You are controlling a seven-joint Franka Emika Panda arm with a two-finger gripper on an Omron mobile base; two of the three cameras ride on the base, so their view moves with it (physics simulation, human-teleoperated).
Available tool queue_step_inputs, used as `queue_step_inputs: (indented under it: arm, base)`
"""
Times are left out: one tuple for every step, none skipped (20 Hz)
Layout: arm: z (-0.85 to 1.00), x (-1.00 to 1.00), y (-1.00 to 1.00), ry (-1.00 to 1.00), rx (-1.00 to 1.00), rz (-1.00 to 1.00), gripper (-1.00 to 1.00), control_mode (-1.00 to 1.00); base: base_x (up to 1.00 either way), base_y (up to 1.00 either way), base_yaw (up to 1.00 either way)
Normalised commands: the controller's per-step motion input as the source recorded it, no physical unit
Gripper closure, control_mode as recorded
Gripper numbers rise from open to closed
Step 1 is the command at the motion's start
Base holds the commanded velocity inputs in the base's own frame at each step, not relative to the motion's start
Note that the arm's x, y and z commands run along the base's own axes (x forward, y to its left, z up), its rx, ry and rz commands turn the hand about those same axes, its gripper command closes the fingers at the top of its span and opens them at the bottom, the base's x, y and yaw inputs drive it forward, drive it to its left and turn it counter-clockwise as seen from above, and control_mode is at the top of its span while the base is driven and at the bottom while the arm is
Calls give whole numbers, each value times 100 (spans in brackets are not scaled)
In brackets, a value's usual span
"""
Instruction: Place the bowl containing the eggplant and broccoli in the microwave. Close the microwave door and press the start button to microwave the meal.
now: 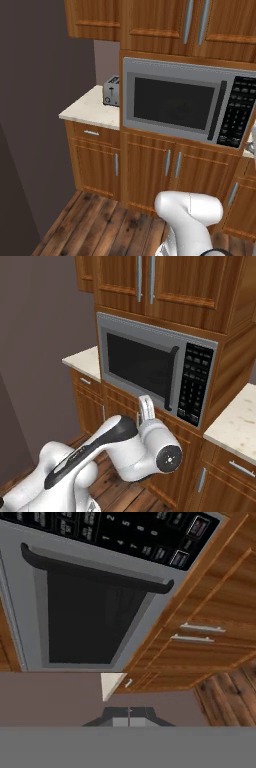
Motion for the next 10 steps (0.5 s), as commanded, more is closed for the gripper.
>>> queue_step_inputs:
  arm:
    - [-17, 37, 0, 1, 6, 0, 100, -100]
    - [-14, 40, 0, 1, 5, 0, 100, -100]
    - [-11, 41, 0, 1, 5, 0, 100, -100]
    - [-9, 40, 0, 0, 5, 0, 100, -100]
    - [-7, 40, 0, 0, 4, 0, 100, -100]
    - [-6, 36, -1, 0, 4, 0, 100, -100]
    - [-5, 31, -4, 0, 3, 0, 100, -100]
    - [-5, 22, -10, 0, 3, -1, 100, -100]
    - [-6, 16, -11, 0, 2, -1, 100, -100]
    - [-6, 10, -13, 0, 1, -2, 100, -100]
  base:
    - [0, 0, 0]
    - [0, 0, 0]
    - [0, 0, 0]
    - [0, 0, 0]
    - [0, 0, 0]
    - [0, 0, 0]
    - [0, 0, 0]
    - [0, 0, 0]
    - [0, 0, 0]
    - [0, 0, 0]
